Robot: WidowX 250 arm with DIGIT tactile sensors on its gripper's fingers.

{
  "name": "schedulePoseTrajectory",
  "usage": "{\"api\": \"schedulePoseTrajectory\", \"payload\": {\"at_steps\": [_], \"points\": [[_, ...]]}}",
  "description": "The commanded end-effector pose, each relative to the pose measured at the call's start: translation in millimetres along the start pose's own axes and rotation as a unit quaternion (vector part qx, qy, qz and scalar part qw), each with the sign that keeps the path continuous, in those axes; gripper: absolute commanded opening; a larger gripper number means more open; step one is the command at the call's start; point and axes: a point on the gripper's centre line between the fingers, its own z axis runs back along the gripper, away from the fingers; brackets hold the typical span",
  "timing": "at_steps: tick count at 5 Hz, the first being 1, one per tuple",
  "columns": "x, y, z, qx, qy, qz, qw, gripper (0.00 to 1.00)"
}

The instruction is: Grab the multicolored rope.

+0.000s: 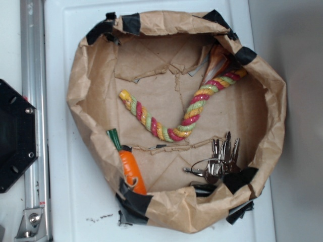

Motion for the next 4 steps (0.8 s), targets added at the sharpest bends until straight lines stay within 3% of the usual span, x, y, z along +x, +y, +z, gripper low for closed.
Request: {"api": "schedulePoseTrajectory", "payload": {"at_steps": [1, 2, 3, 4], "points": [[0, 0, 0, 0.0, 0.0, 0.0, 1.0, 1.0], [46, 19, -43, 0.01, -0.03, 0.123, 0.992, 1.0], [89, 22, -76, 0.039, -0.027, 0.19, 0.981, 1.0], [135, 25, -105, 0.043, -0.028, 0.208, 0.977, 1.0]]}}
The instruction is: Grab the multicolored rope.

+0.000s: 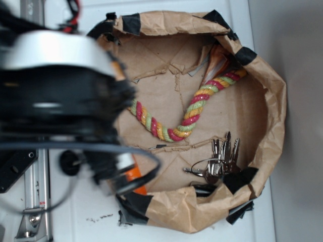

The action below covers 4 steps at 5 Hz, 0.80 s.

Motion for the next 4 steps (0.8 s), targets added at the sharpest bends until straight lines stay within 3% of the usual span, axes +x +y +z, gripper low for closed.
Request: {"api": "schedulePoseTrajectory", "payload": {"at_steps": [1, 2, 3, 4], "points": [[53, -19, -48, 0.012, -0.007, 0.023, 1.0, 1.0], [60, -29, -74, 0.018, 0.014, 0.073, 0.997, 1.0], [71, -19, -97, 0.045, 0.029, 0.12, 0.991, 1.0], [76, 7, -135, 0.044, 0.078, 0.124, 0.988, 1.0]]}}
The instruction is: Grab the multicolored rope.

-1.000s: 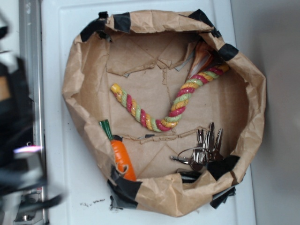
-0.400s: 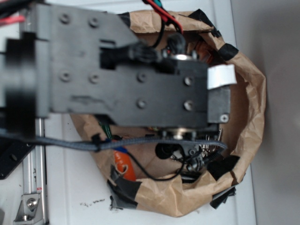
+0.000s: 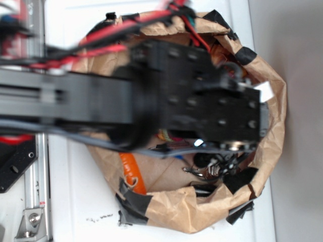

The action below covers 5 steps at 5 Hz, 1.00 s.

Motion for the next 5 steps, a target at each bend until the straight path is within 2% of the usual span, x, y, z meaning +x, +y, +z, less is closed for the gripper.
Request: {"api": "schedulePoseTrajectory", "payload": {"at_steps": [1, 2, 3, 4, 5], "points": [[27, 23, -25, -0.038, 0.02, 0.024, 0.999, 0.0], [23, 24, -25, -0.033, 0.023, 0.007, 0.999, 0.0], [24, 27, -8, -0.042, 0.012, -0.052, 0.998, 0.0], [17, 32, 42, -0.062, -0.036, -0.131, 0.989, 0.0], [6, 52, 90, -0.088, -0.061, -0.207, 0.972, 0.0]]}}
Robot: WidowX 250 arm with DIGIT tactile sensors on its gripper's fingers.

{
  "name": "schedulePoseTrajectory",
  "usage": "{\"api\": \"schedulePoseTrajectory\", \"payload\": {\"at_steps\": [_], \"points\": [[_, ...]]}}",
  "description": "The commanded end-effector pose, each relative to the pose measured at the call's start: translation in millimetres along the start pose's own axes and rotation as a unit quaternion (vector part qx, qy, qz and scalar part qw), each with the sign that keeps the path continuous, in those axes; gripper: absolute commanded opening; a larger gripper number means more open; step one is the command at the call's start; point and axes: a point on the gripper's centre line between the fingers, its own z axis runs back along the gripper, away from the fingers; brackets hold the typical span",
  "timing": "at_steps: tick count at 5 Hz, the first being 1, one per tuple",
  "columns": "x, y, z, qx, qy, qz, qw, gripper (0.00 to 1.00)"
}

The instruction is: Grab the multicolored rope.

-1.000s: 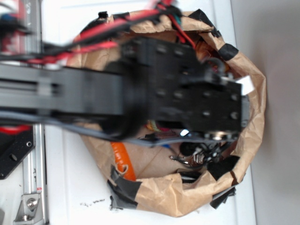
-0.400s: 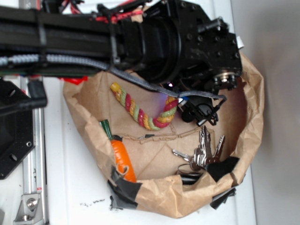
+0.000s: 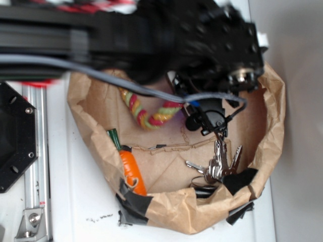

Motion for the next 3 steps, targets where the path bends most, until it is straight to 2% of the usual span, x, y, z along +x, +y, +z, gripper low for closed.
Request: {"api": "schedulePoseTrajectory", "payload": {"at_steps": [1, 3], "points": [[-14.3, 20.0, 101.9, -0.028, -0.058, -0.141, 0.988, 0.0], [-17.4, 10.4, 106.1, -0.002, -0.047, -0.144, 0.988, 0.0]]}}
